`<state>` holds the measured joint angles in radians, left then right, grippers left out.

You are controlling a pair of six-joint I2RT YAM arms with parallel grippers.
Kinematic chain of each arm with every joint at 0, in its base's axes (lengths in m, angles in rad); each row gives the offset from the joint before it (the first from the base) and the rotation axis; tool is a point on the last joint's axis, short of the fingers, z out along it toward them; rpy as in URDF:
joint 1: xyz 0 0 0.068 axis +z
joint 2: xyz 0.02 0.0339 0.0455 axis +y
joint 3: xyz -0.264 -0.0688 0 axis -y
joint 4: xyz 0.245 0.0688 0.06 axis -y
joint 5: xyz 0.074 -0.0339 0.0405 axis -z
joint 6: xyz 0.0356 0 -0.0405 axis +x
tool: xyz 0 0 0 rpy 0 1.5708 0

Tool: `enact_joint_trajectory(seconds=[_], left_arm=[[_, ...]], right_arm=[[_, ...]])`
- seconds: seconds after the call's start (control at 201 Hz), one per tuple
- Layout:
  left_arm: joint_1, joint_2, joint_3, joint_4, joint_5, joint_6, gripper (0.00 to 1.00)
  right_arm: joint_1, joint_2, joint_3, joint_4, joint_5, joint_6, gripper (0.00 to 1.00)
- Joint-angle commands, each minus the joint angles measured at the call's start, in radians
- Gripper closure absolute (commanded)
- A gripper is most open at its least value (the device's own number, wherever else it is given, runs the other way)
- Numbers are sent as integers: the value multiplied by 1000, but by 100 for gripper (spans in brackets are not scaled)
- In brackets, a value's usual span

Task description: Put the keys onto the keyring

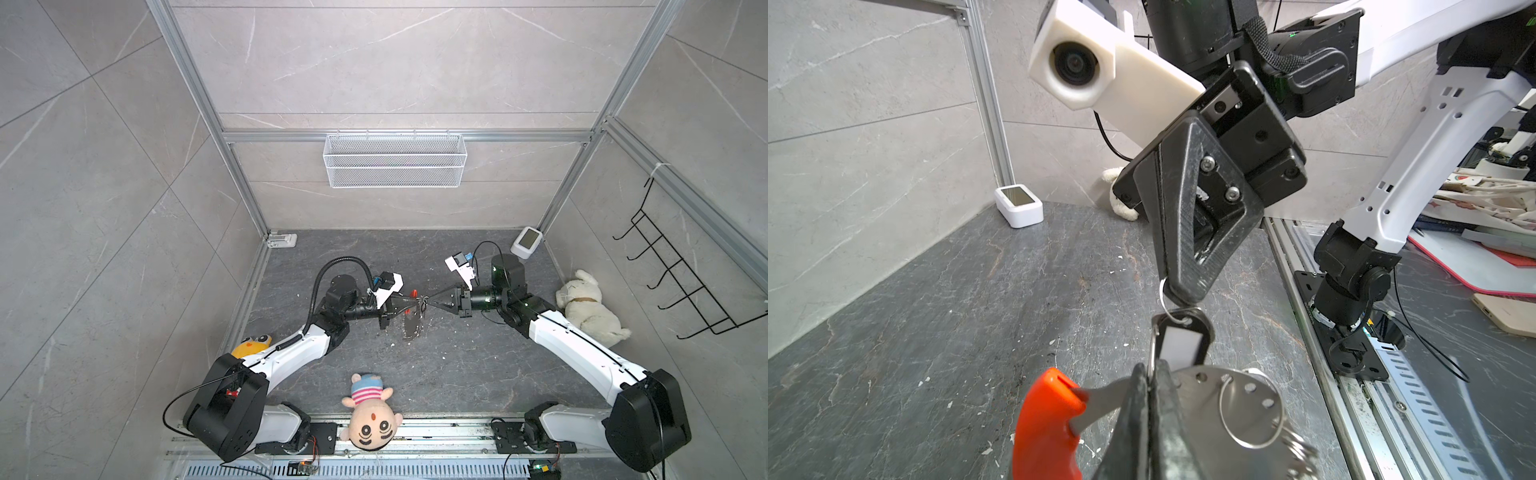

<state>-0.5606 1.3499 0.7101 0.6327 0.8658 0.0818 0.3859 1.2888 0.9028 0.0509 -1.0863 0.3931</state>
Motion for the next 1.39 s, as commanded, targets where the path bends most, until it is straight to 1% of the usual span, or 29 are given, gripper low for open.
enact_joint_trajectory(seconds=[0.0,0.249,0.448,0.633,0.912,1.126,1.385], left_arm=[[4,0,14,73,2,3,100],[1,2,15,63,-27,30,100],[-9,-1,22,35,-39,53,100],[-18,-10,23,16,-49,67,100],[-27,-21,16,2,-60,92,100],[-29,-21,16,-1,-63,101,100],[-30,-39,3,19,-64,106,100]], right_arm=[[4,10,18,23,-34,16,100],[5,31,52,-29,8,31,100],[37,49,61,-19,45,77,100],[39,66,74,-37,88,106,100],[47,57,78,-19,104,152,100],[58,52,87,-21,111,161,100],[58,73,98,-105,162,126,100]])
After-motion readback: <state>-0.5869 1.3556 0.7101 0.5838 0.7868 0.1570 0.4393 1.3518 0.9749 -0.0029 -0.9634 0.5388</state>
